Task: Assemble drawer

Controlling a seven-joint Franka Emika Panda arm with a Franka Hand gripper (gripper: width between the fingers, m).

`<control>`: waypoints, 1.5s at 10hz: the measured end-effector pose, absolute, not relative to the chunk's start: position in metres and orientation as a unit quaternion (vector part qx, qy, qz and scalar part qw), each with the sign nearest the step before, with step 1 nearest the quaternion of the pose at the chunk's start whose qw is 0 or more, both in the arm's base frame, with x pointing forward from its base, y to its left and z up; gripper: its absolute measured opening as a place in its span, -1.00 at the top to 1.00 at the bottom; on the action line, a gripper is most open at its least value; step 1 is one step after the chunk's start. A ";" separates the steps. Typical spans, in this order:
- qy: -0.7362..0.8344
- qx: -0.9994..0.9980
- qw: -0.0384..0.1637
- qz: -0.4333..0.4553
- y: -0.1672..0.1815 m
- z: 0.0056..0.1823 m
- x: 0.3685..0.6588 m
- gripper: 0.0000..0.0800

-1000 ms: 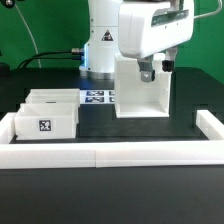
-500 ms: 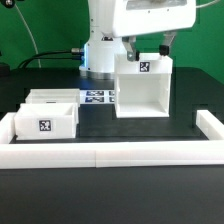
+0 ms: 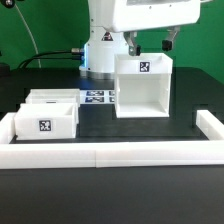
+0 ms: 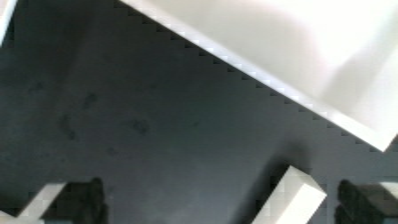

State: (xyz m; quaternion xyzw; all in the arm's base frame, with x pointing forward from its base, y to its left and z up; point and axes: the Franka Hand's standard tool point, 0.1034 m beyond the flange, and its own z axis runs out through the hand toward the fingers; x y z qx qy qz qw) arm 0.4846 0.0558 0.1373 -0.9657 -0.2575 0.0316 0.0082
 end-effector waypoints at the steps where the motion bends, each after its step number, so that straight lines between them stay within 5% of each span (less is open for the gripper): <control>1: -0.257 -0.966 0.008 0.032 0.055 0.137 0.485 -0.62; 5: -0.084 -0.996 0.002 0.031 0.067 0.140 0.440 -0.62; 9: -0.049 -0.998 0.005 0.035 0.090 0.125 0.404 -0.62; 14: -0.027 -0.999 0.002 0.040 0.100 0.104 0.403 -0.62; 15: -0.023 -0.999 0.003 0.038 0.097 0.105 0.407 -0.31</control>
Offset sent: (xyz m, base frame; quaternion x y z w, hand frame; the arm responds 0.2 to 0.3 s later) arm -0.0527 0.0071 0.0080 -0.0484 0.0164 0.1946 0.9795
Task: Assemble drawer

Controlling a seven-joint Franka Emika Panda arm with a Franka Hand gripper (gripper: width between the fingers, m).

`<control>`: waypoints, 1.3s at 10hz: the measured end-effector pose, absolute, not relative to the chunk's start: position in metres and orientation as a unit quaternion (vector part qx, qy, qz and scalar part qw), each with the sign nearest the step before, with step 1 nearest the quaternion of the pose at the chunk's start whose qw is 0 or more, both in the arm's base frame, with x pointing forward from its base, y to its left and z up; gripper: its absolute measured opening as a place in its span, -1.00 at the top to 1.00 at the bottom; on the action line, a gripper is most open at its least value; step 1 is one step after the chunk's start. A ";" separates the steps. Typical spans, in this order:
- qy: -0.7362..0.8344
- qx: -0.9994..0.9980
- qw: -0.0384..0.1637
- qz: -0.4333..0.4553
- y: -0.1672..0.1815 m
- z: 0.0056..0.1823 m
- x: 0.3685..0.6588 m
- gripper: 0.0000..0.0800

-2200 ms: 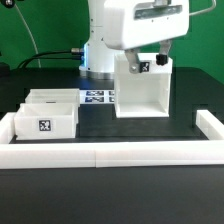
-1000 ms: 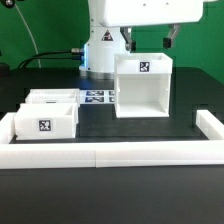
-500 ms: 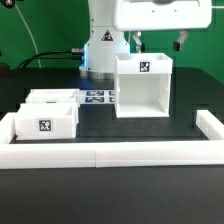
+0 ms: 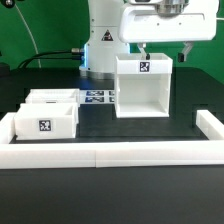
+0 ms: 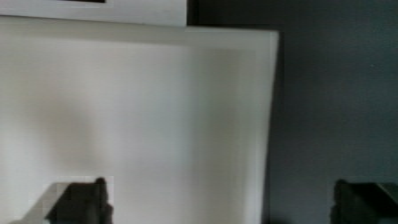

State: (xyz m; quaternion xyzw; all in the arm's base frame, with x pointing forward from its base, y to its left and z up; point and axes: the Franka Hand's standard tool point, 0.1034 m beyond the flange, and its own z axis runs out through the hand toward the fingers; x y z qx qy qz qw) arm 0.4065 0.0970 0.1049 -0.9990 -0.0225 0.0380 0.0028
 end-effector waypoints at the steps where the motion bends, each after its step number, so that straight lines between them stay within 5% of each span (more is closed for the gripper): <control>1: -0.023 -0.999 0.003 0.037 0.097 0.105 0.407 0.03; 2: -0.023 -0.999 0.003 0.038 0.097 0.105 0.407 0.03; 4: -0.023 -0.999 0.003 0.037 0.097 0.105 0.407 0.80; 13: -0.028 -0.999 0.005 0.041 0.095 0.107 0.416 0.91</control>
Offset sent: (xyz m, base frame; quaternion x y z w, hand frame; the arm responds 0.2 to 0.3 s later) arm 0.0000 0.0000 0.0000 0.0000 0.0000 0.0000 1.0000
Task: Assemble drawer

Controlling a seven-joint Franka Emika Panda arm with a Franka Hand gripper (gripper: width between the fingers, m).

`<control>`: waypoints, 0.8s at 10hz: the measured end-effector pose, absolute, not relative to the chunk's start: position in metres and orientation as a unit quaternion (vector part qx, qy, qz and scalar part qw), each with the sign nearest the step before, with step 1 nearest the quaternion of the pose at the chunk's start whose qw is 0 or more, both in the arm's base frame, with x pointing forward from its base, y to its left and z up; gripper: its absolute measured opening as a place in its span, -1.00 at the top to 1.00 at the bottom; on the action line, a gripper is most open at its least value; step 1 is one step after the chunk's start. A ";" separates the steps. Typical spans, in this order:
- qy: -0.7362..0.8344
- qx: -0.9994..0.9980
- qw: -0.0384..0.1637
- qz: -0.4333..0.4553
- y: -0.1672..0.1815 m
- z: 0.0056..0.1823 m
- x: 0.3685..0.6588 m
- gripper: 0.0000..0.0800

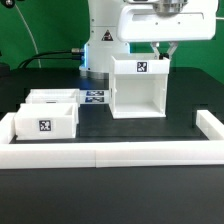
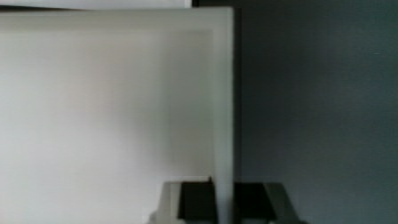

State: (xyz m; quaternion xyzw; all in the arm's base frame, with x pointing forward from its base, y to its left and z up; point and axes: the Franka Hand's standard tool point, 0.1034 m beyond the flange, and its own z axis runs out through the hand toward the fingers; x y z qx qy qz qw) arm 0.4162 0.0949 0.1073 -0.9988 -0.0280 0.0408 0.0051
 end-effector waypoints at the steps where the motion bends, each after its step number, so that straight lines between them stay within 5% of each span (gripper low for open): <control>1: -0.024 -0.999 0.008 0.041 0.096 0.108 0.432 0.91; 8: -0.007 -1.000 0.028 0.001 0.105 0.106 0.539 0.91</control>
Offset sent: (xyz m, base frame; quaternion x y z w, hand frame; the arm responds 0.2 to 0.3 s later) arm 0.0533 -0.0034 -0.0067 0.0027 -0.0044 0.0083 1.0000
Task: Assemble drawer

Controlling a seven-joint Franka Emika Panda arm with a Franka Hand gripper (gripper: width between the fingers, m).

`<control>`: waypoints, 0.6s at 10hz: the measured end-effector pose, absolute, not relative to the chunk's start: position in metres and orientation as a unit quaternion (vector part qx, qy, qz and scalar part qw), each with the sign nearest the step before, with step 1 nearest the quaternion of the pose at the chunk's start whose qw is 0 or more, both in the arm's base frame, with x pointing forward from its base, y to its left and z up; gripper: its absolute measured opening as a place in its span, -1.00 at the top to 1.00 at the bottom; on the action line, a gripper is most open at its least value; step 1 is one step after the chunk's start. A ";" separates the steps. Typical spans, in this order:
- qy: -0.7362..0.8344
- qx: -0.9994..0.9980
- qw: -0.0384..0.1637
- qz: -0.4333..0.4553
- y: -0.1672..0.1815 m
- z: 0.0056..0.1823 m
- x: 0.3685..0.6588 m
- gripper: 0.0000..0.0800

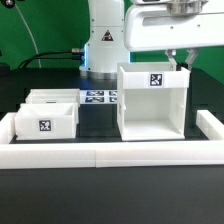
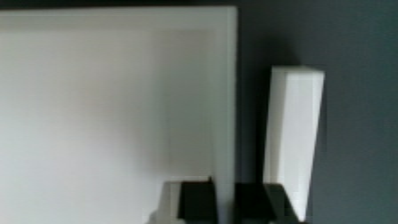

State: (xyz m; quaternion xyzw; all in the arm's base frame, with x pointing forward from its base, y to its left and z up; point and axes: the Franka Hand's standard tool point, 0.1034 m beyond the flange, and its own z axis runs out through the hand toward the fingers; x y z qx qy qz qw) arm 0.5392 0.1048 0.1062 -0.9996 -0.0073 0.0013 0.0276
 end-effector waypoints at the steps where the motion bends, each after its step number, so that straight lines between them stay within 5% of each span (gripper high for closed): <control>1: -0.006 -1.000 0.029 -0.004 0.105 0.106 0.550 0.91; 6: -0.006 -0.999 0.038 -0.033 0.115 0.107 0.591 0.91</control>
Offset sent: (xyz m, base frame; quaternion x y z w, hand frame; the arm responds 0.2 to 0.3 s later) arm 0.0373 0.0076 -0.0142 -0.0063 0.0108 0.0077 0.9999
